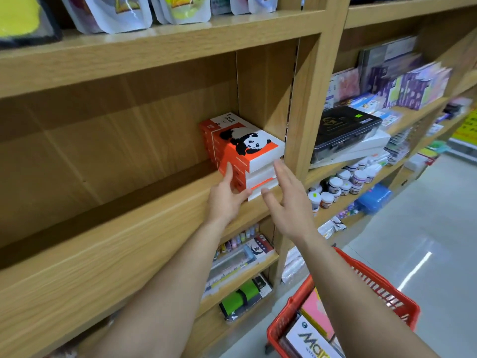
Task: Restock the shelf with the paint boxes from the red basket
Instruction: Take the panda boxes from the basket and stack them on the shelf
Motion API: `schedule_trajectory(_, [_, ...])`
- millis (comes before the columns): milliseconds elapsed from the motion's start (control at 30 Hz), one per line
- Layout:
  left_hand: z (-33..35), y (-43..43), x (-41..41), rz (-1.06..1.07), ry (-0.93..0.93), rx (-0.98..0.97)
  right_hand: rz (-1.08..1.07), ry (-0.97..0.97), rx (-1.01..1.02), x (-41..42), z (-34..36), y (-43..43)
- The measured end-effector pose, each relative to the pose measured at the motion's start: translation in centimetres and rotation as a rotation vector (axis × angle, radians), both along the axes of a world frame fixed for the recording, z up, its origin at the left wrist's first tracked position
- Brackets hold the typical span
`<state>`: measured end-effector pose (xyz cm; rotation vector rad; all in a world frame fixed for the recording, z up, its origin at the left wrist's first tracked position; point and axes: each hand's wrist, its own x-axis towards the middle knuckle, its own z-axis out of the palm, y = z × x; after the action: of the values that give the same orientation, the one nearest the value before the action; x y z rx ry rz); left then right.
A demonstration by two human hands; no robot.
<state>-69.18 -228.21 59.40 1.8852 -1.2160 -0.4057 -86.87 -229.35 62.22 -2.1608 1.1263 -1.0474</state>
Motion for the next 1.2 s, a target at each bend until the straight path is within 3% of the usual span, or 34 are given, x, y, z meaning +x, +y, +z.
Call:
schedule_trajectory(133, [-0.9,-0.3,0.9,0.002,-0.079,0.016,0.115,0.148,0.029,2.1,2.2,-1.1])
schedule_trajectory(233, [-1.0,-0.5,1.6,0.002,-0.133,0.082,0.144,0.142,0.079,2.6,2.0,-1.3])
schedule_trajectory(500, [-1.4,-0.4,1.0,0.069,-0.308,0.05,-0.096,0.169,0.221,-2.6,-3.7,2.0])
schedule_trajectory(700, [-1.3,1.7,-0.9,0.032,-0.155,0.135,-0.082,0.129,0.368,-4.6,-7.2,3.2])
schedule_trajectory(800, [-2.5,5.8,-3.9,-0.025,-0.14,-0.057,-0.121,0.092,0.446,-6.9,-9.8,4.1])
schedule_trajectory(867, [-4.5,9.0,-7.0,-0.191,-0.169,-0.189,-0.203,0.116,0.514,-9.9,-12.7,4.9])
schedule_trajectory(1000, [-11.6,11.1,-12.9,-0.518,-0.159,0.117,-0.439,0.212,0.711,-17.8,-19.7,7.1])
schedule_trajectory(1200, [-25.4,8.6,-16.7,-0.607,-0.142,0.602,-0.517,0.374,1.008,-25.8,-31.6,9.2])
